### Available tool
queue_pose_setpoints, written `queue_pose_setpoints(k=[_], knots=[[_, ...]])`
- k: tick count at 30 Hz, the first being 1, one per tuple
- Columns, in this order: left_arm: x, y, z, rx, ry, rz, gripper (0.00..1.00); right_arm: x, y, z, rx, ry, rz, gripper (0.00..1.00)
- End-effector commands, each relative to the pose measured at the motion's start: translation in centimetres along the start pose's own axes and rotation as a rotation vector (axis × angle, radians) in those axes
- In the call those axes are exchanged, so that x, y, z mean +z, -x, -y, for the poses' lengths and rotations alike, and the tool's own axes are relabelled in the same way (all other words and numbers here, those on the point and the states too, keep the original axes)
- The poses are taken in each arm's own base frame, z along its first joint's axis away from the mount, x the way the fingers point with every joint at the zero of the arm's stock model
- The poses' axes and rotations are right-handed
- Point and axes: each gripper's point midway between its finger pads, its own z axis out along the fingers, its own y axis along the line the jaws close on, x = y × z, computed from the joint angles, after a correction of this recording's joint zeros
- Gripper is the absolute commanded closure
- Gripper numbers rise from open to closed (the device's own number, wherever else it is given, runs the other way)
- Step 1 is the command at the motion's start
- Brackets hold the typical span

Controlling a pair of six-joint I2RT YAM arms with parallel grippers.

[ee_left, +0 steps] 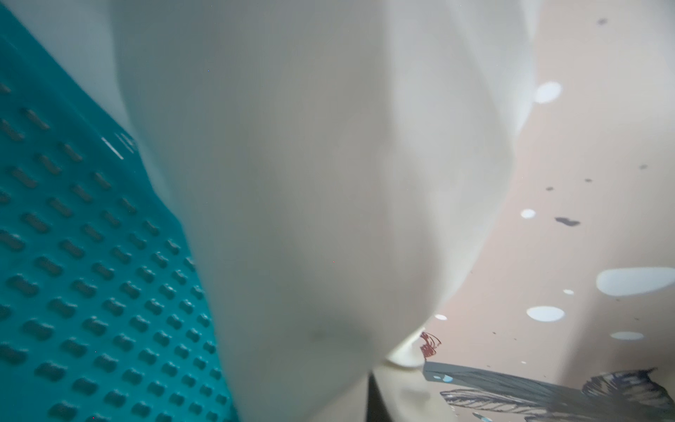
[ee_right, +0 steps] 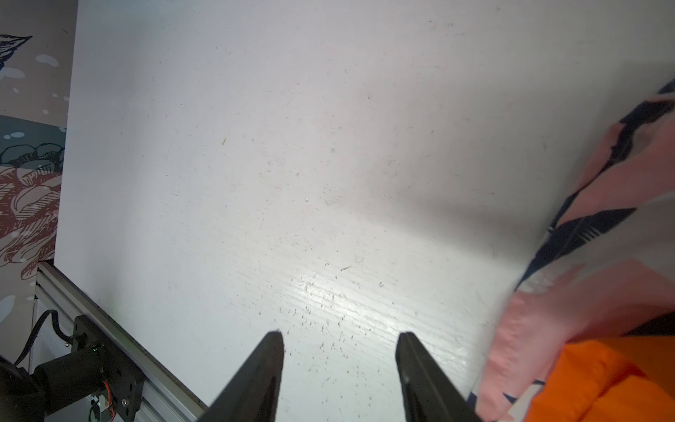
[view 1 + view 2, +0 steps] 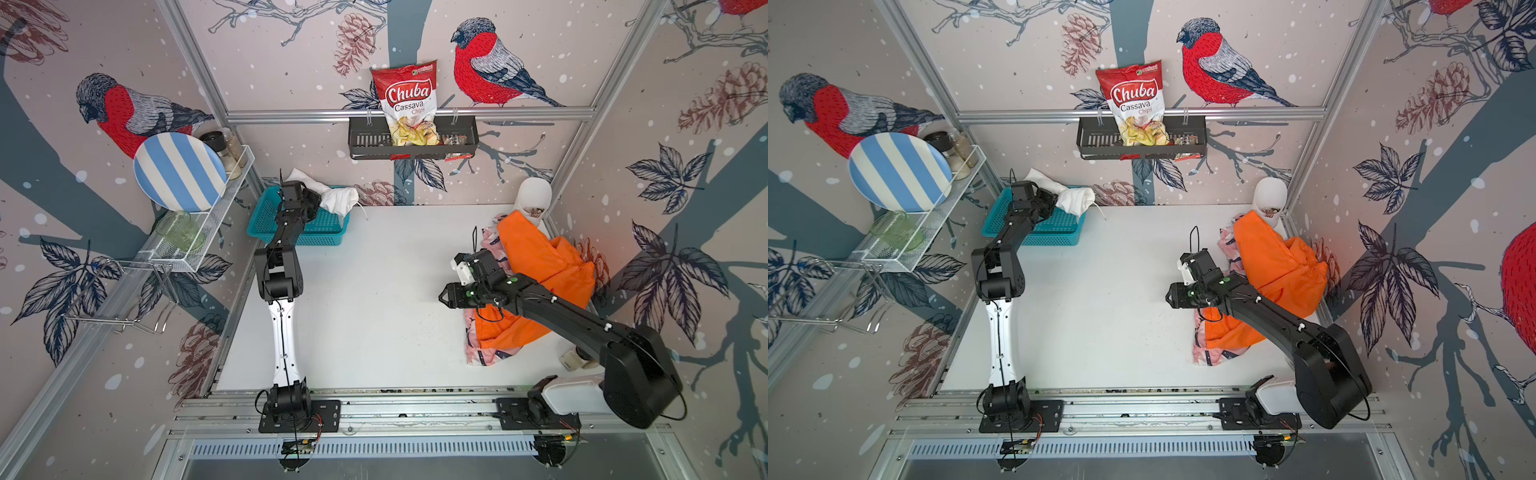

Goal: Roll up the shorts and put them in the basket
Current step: Place the shorts in the bin.

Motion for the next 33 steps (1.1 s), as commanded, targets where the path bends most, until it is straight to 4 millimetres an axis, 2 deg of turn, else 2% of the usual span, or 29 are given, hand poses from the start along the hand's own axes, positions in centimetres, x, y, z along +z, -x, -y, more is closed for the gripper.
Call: queue_pose_setpoints(k=[1,9,14,20,21,22,23,26,30,33], knots=[[0.3,1.2,-2.6,-0.034,0.065,0.05,1.0,0.0,0.3,-0.2,-0.016,0.006,0.01,0.45],[0.4,2.8,-5.5,-0.047,0.174,0.121,1.0,-0.1,0.1,0.2,-0.015,-0.013,0.005,0.44],[0.1,3.0,-9.2,-0.168,0.306,0.161,1.0,-0.2,0.2,0.3,-0.017,-0.02,0.006,0.44],[0.1,3.7,-8.8,-0.17,0.321,0.171,0.95,-0.6,0.3,0.2,-0.022,-0.022,0.01,0.43],[0.5,3.5,-8.6,-0.176,0.299,0.156,0.92,-0.7,0.3,0.2,-0.022,-0.023,0.011,0.43],[0.6,3.5,-8.4,-0.187,0.282,0.142,0.84,-0.8,0.3,0.2,-0.023,-0.023,0.012,0.43],[0.8,3.3,-8.4,-0.19,0.278,0.129,0.72,-0.9,0.4,0.1,-0.024,-0.022,0.014,0.42],[0.3,3.1,-7.7,-0.188,0.283,0.111,0.49,-1.3,0.7,-0.2,-0.026,-0.017,0.023,0.41],[-2.2,3.8,-5.7,-0.208,0.315,0.127,0.19,-2.3,1.0,-0.8,-0.029,-0.006,0.052,0.4],[-4.2,4.1,-3.7,-0.223,0.326,0.124,0.07,-3.2,1.3,-1.3,-0.035,0.001,0.072,0.4]])
